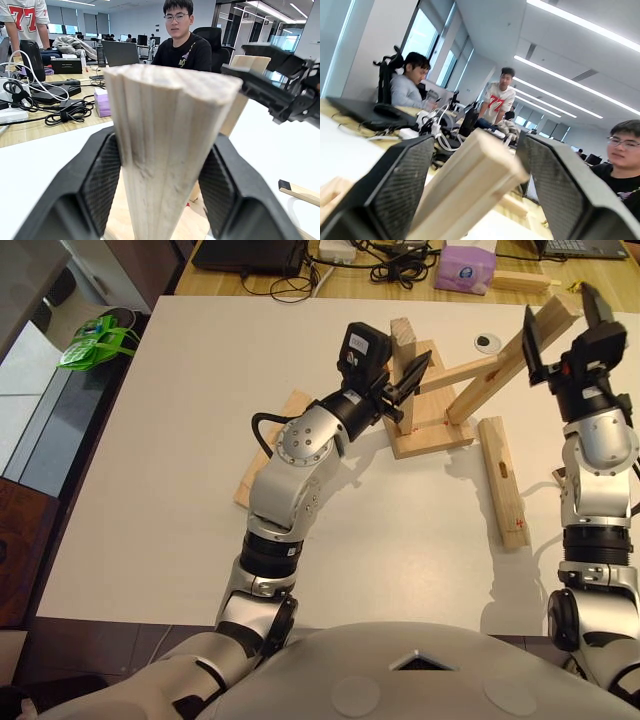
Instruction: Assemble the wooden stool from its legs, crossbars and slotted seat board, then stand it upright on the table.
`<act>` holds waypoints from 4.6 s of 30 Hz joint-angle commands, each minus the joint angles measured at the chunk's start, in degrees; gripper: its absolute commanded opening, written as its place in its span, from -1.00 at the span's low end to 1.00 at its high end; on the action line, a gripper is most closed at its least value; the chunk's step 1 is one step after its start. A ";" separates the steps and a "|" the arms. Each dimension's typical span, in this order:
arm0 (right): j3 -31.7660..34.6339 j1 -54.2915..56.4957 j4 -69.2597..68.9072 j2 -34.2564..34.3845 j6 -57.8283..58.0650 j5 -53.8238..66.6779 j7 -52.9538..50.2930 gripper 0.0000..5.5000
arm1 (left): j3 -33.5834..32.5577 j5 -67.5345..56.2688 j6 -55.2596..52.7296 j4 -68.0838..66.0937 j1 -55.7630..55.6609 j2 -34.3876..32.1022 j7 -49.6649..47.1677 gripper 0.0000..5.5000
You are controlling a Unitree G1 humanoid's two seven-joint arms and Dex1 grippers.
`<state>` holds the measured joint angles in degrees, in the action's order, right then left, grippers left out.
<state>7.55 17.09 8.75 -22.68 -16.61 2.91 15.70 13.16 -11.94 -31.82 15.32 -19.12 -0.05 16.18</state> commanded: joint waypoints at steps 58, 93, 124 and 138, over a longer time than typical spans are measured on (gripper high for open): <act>-2.57 2.03 -20.35 7.13 34.80 13.48 1.23 -0.98 | 0.36 -0.32 -2.60 0.70 0.55 -0.24 0.00 -0.21; -5.57 1.97 -19.78 7.75 43.93 8.16 -2.63 -1.00 | -0.59 -1.03 -0.86 7.07 3.85 0.02 -2.60 0.19; 7.57 17.46 -14.83 3.05 18.77 5.61 -9.14 -1.00 | -8.65 -4.41 3.60 12.44 -0.66 3.24 -9.09 0.19; -3.89 4.56 -9.56 -3.67 48.14 5.96 2.18 -1.00 | -8.48 -4.23 3.79 10.42 0.32 3.55 -11.45 0.19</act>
<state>5.43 27.13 -4.55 -29.80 26.72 7.95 17.38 4.48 -16.37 -27.90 26.29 -19.37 3.03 5.26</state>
